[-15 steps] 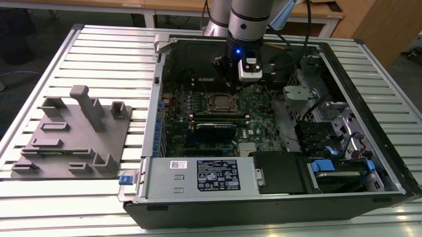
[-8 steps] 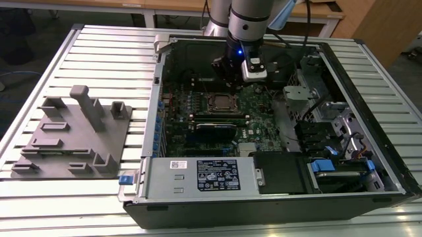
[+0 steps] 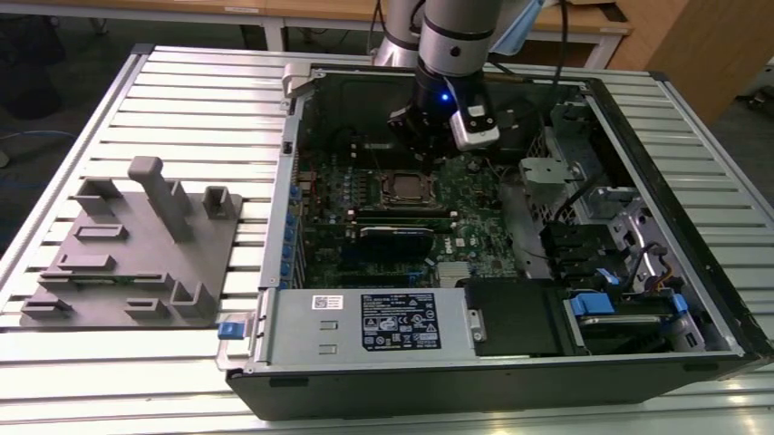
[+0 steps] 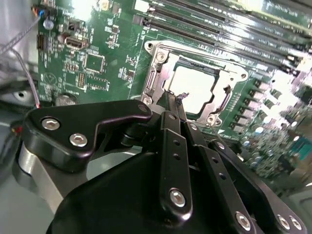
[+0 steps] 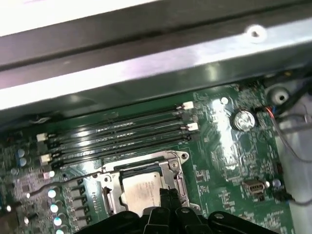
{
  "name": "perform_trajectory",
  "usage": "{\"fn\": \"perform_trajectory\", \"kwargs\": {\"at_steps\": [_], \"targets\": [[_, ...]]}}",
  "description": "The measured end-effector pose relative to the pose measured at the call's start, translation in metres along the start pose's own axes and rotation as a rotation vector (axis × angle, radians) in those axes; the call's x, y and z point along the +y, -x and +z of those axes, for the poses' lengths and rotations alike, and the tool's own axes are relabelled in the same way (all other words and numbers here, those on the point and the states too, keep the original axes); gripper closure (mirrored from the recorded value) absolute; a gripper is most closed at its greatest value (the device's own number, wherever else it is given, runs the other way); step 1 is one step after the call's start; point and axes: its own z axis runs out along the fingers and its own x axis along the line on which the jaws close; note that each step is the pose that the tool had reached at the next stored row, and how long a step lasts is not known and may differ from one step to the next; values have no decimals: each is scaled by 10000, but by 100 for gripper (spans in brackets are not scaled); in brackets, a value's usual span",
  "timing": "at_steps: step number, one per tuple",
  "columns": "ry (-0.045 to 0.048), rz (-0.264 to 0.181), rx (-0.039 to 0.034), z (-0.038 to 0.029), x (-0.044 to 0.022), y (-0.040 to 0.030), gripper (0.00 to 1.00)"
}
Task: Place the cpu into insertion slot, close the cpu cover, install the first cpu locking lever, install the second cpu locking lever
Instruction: 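Close the cpu cover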
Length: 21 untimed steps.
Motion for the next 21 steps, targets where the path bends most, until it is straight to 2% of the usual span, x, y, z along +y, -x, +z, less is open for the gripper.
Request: {"fn": "perform_trajectory", "kwargs": {"at_steps": [5, 12, 18, 21], "targets": [[0, -798, 5, 5, 0, 0, 90], [0, -880, 5, 5, 0, 0, 90], [1, -1861, 11, 9, 0, 0, 90], [1, -2170, 13, 14, -1, 1, 90]]}}
